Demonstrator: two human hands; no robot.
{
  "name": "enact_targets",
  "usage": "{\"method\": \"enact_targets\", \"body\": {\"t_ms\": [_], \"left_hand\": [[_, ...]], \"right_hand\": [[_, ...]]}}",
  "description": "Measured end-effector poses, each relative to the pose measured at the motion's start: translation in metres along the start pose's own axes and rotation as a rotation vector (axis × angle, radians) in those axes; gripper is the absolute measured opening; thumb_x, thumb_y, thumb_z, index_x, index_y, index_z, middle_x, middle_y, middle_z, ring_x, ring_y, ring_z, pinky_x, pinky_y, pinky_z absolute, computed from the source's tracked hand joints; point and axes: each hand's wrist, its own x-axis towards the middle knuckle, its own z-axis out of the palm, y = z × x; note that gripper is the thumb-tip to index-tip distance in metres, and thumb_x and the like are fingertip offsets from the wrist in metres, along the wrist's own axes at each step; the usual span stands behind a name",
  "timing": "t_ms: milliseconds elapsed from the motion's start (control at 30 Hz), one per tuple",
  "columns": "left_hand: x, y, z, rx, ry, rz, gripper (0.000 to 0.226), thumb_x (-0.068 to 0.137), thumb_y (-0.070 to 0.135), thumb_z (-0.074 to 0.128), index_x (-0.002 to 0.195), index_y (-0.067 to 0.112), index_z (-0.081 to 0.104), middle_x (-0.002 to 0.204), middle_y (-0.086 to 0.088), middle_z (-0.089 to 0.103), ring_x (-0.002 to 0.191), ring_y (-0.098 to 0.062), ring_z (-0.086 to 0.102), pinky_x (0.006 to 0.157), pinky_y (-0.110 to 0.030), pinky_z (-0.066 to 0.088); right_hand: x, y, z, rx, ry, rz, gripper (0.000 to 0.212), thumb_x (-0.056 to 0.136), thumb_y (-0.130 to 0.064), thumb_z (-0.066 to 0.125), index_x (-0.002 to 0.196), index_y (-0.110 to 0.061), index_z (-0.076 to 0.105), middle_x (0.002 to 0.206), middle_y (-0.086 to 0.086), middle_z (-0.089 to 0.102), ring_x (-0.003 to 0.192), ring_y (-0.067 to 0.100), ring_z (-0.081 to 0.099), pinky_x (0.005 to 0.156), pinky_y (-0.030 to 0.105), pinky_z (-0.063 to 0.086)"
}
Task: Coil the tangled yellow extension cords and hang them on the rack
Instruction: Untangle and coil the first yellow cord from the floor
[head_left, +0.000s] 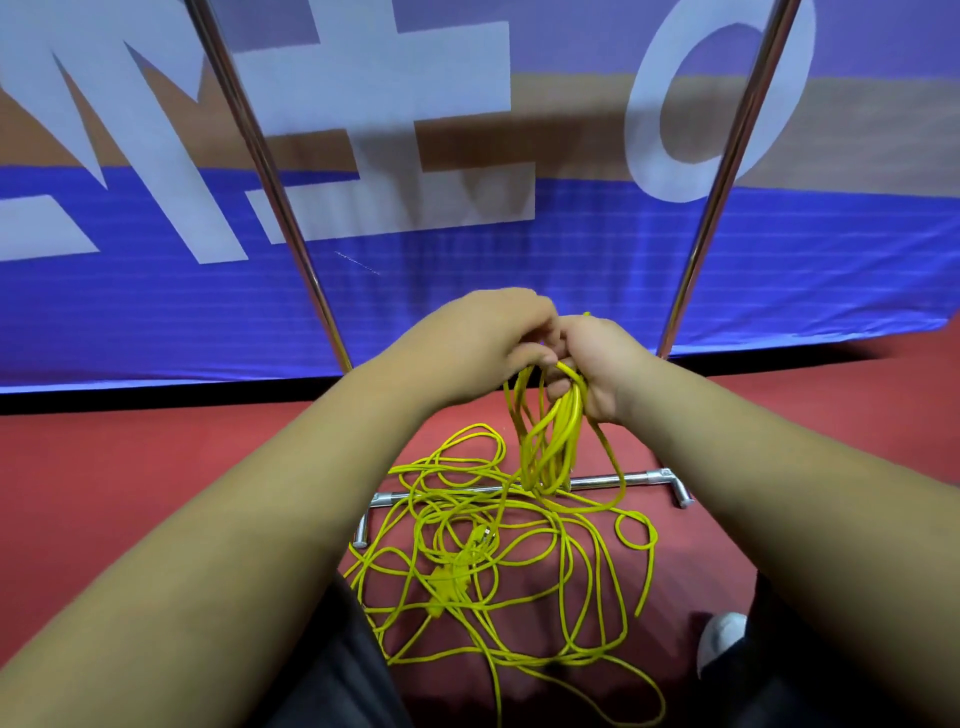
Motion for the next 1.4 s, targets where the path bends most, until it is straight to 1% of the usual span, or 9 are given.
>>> {"method": "enact_targets", "body": {"t_ms": [133,300,467,633,800,967,1167,1300,1400], "left_hand": [[-0.002,-0.005,0.006,-0.143,-0.109,-0.050,0.031,0.088,0.033,0.080,0.113,0.019,0.067,0.108,0.000,0.057,0.099,-0.015,0.056,0.087,-0.030,0.047],[-0.002,-0.004,0.013,-0.082,-0.088,-0.094,0.015,0.096,0.031,0.069,0.102,0.019,0.060,0.095,0.006,0.063,0.093,-0.019,0.054,0.083,-0.042,0.048],[-0.005,-0.002,-0.005,-0.491,0.090,-0.077,0.004,0.100,0.014,0.062,0.101,0.016,0.058,0.085,0.015,0.058,0.080,-0.003,0.054,0.077,-0.021,0.046],[-0.008,-0.019,-0.011,-0.795,0.227,-0.103,0.003,0.100,0.005,0.060,0.102,0.004,0.059,0.090,-0.002,0.057,0.082,-0.012,0.052,0.076,-0.027,0.046],[-0.016,-0.042,-0.020,-0.832,0.396,-0.266,0.012,0.098,0.009,0.066,0.096,0.020,0.067,0.080,0.006,0.060,0.068,-0.009,0.048,0.061,-0.026,0.041],[-0.026,-0.064,-0.027,-0.540,0.159,-0.263,0.009,0.086,0.016,0.083,0.094,0.017,0.079,0.091,0.000,0.071,0.085,-0.022,0.064,0.080,-0.035,0.051],[-0.024,-0.053,-0.031,-0.498,-0.095,-0.145,0.017,0.079,0.021,0.088,0.096,0.020,0.083,0.092,-0.004,0.068,0.083,-0.020,0.063,0.076,-0.032,0.051],[-0.023,-0.046,-0.033,-0.637,-0.055,-0.098,0.013,0.086,0.014,0.082,0.099,0.015,0.081,0.097,-0.013,0.067,0.085,-0.020,0.063,0.079,-0.031,0.052],[-0.027,-0.060,-0.034,-0.620,-0.017,-0.120,0.012,0.093,0.010,0.076,0.104,0.011,0.078,0.100,-0.005,0.067,0.095,-0.013,0.066,0.091,-0.030,0.052]], "right_hand": [[0.002,0.000,-0.001,0.066,-0.037,0.071,0.030,0.088,-0.002,0.046,0.063,-0.016,0.042,0.055,-0.002,0.021,0.040,0.011,0.021,0.037,0.023,0.023],[-0.001,0.000,0.000,0.097,-0.156,0.116,0.035,0.097,-0.005,0.043,0.065,-0.017,0.050,0.058,-0.006,0.026,0.045,0.007,0.026,0.037,0.020,0.028],[-0.008,-0.003,-0.003,-0.148,-0.283,0.071,0.027,0.107,-0.024,0.055,0.080,-0.020,0.054,0.060,-0.003,0.042,0.047,0.010,0.042,0.049,0.028,0.044],[-0.016,-0.008,-0.008,-0.426,-0.393,-0.103,0.024,0.104,-0.021,0.062,0.081,-0.020,0.055,0.061,0.004,0.038,0.052,0.020,0.036,0.056,0.034,0.040],[-0.023,-0.020,-0.009,-0.356,-0.357,-0.194,0.015,0.101,-0.015,0.063,0.087,-0.017,0.057,0.058,0.006,0.039,0.050,0.021,0.034,0.052,0.033,0.037],[-0.034,-0.027,-0.009,-0.512,-0.416,-0.258,0.018,0.103,-0.020,0.065,0.091,-0.007,0.065,0.073,0.016,0.065,0.056,0.022,0.054,0.052,0.031,0.049],[-0.039,-0.020,-0.006,-0.557,-0.463,-0.228,0.030,0.106,-0.022,0.064,0.114,0.007,0.067,0.089,0.016,0.078,0.064,0.022,0.067,0.062,0.033,0.058],[-0.040,-0.020,-0.004,-0.520,-0.470,-0.182,0.019,0.106,-0.021,0.065,0.115,-0.004,0.065,0.100,0.020,0.079,0.071,0.023,0.074,0.062,0.034,0.062],[-0.040,-0.020,-0.004,-0.529,-0.479,-0.199,0.024,0.106,-0.022,0.064,0.116,0.000,0.064,0.090,0.014,0.079,0.059,0.019,0.066,0.053,0.029,0.056]]}}
